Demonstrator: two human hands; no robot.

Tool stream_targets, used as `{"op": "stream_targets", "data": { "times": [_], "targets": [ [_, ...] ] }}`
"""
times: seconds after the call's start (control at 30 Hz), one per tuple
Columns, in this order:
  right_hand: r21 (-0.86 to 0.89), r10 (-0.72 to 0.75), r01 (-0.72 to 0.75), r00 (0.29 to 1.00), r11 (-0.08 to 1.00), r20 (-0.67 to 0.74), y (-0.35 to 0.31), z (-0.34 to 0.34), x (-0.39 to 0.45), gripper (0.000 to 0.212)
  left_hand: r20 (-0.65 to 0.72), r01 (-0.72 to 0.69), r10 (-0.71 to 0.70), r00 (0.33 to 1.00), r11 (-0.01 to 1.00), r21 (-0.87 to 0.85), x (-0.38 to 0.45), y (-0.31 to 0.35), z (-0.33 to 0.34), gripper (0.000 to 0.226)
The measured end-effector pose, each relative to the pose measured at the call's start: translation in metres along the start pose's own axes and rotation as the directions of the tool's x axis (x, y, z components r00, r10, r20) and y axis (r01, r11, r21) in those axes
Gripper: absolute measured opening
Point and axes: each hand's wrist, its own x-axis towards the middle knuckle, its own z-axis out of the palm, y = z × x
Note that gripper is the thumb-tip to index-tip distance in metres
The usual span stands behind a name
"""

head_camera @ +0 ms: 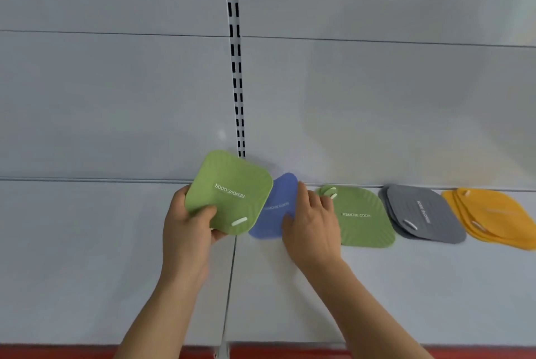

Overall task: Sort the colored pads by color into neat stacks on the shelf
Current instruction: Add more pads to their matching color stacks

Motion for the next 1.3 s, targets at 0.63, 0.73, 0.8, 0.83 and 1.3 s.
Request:
{"op": "stream_targets", "data": {
  "times": [0.63,0.73,0.8,0.83,1.3],
  "targets": [
    [0.051,-0.141,0.152,0.974,0.987,-0.177,0.164,-0.104,-0.018,0.051,0.143,-0.058,-0.019,0.989,0.855,0.515,-0.067,-0.066,0.193,0.044],
    [0.010,-0.141,0.143,0.984,0.990,-0.106,0.180,-0.102,-0.018,0.049,0.165,-0.220,0.147,0.975,0.567,0.794,-0.074,-0.069,0.199,0.061],
    [-0.011,-0.136,0.135,0.989,0.991,-0.065,0.186,-0.100,-0.020,0.050,0.193,-0.250,0.186,0.964,0.371,0.894,-0.076,-0.069,0.198,0.075],
    [-0.014,-0.139,0.139,0.989,0.990,-0.054,0.187,-0.099,-0.020,0.051,0.206,-0.255,0.190,0.960,0.287,0.923,-0.076,-0.068,0.196,0.076],
    [-0.010,-0.322,0.323,0.946,0.946,0.031,0.123,-0.078,-0.041,0.054,0.398,-0.394,0.382,0.834,-0.092,0.914,-0.090,-0.055,0.095,0.026]
  ]
}}
